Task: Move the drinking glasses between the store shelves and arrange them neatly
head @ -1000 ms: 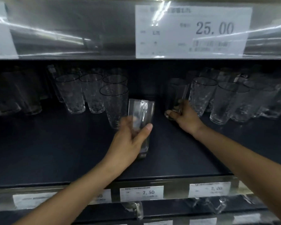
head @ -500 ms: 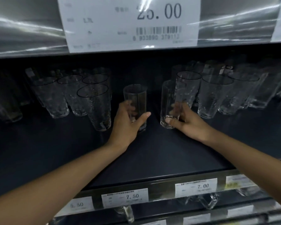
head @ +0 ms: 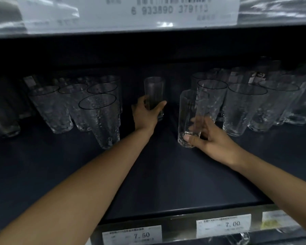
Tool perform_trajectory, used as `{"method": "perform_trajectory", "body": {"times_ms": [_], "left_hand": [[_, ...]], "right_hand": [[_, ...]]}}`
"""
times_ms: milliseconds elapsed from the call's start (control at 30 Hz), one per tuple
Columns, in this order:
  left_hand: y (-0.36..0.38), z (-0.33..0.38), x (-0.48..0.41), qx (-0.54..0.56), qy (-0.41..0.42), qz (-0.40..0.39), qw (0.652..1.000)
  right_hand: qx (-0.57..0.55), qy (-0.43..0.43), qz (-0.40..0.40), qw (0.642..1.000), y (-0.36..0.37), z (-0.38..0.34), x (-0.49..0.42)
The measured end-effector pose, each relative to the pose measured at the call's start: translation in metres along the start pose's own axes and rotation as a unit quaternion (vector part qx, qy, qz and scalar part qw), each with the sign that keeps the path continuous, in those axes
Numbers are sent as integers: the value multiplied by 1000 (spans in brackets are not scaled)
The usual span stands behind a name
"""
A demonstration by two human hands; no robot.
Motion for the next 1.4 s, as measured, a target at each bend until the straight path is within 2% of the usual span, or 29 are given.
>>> {"method": "perform_trajectory", "body": {"times_ms": [133, 500, 800, 1100, 1300, 1400], "left_hand": [[10, -7, -24, -43, -8, 31, 999], [19, -6, -41, -40, -12, 40, 998], [20, -7, -40, -27, -5, 15, 999], [22, -8, -41, -77, 26, -24, 996], [21, -10, -40, -76, -17, -8, 997], [12, -4, -22, -106, -15, -28, 994]], "right_hand": [[-7, -10, 2, 1000, 0, 1, -1], [-54, -1, -5, 999, 0, 4, -2], [-63, 0, -5, 998, 1, 1, 0], [-45, 0, -4, 999, -1, 5, -1], [-40, 3, 6, 999, -2, 4, 1], [-43, 8, 16, 999, -3, -1, 2]]}}
Point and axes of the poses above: each hand's wrist, its own x-axis away from the middle knuckle, its own y-axis out of the palm, z = x × y, the point moved 2 cm from there along -x, towards the middle knuckle, and after that the axes turned 2 degrees about -x, right-handed, at the moved point
